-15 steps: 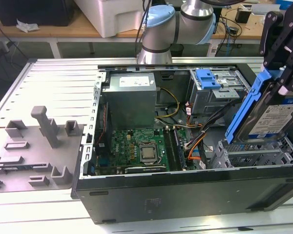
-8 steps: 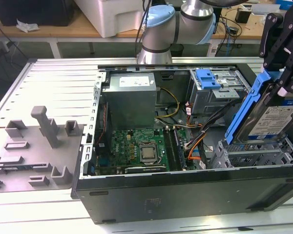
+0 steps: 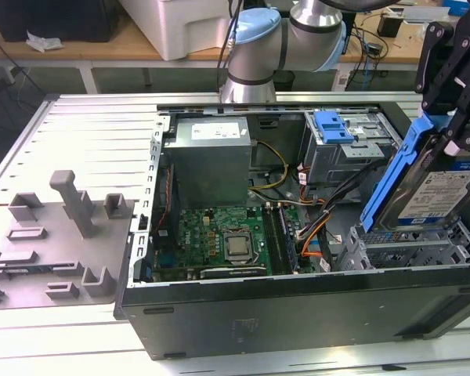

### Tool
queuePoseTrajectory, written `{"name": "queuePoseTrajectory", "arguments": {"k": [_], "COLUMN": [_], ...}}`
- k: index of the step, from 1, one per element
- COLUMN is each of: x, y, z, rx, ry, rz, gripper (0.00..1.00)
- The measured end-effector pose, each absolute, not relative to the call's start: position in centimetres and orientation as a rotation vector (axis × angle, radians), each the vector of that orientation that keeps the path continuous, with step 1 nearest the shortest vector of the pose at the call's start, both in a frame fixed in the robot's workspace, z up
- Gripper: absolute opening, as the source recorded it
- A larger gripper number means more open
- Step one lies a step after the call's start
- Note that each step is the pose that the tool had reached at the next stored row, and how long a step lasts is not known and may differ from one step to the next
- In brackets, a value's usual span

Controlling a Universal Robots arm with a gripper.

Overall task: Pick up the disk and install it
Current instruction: 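Insert the disk into the insertion slot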

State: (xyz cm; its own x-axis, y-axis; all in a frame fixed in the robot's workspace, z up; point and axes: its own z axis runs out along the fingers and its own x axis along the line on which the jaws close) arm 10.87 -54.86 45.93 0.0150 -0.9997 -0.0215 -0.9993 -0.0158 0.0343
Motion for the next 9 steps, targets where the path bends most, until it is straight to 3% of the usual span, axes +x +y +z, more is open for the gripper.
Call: {"name": "queuePoseTrajectory", "arguments": {"k": [9], "x": [10.83], "y": [-54.88], "z": [45.70], "rx": [2.230], "ry": [-2.199], "rz": [-0.061], "gripper": [0.37]}}
